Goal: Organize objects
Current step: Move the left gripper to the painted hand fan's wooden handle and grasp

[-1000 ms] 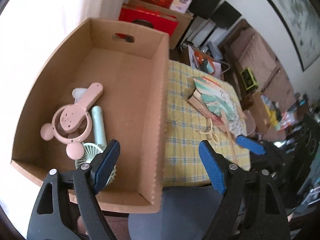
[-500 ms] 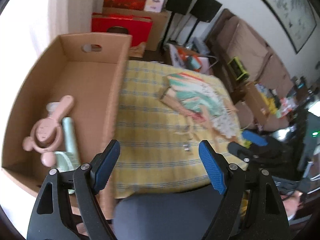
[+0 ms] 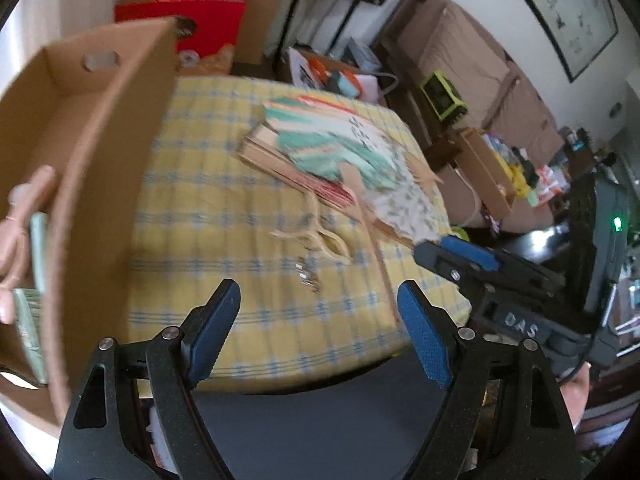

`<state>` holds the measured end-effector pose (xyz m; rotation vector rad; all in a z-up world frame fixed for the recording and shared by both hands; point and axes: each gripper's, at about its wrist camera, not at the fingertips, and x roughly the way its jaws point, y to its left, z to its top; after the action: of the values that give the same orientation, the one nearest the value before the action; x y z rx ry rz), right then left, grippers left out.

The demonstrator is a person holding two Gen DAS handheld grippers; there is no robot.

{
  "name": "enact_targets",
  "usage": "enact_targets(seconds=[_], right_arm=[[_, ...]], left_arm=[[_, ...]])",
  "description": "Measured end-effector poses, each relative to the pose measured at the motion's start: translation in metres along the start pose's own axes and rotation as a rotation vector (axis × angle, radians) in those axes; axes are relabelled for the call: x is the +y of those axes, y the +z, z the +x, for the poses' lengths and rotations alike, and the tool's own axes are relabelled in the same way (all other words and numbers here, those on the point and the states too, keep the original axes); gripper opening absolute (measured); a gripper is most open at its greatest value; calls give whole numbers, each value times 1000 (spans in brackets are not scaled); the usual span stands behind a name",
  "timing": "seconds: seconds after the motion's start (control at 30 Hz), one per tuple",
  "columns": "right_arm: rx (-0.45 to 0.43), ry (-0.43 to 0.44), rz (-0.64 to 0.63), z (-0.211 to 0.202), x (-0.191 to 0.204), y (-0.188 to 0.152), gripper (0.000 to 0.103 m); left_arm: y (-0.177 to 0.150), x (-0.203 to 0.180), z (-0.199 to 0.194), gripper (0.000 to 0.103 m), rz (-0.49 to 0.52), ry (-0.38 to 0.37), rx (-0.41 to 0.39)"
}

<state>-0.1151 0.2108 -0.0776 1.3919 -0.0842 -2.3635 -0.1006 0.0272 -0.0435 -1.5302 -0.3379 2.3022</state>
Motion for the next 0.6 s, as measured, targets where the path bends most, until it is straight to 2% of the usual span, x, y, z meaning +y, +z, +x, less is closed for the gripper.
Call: enact_targets(seconds=[0.17, 0.4, 0.53, 0.6], right_arm=[[14, 57, 74, 10, -16, 1, 48], [41, 147, 150, 28, -28, 6, 45], [76, 200, 183, 46, -29, 9, 43], [89, 208, 189, 54, -28, 9, 41]], left_arm=[[-7, -21, 26, 66, 50, -50, 36], [-13, -36, 50, 66, 58, -54, 79], [-15, -43, 58, 66, 81, -21, 98], [-17, -44, 63, 62, 82, -16, 111]])
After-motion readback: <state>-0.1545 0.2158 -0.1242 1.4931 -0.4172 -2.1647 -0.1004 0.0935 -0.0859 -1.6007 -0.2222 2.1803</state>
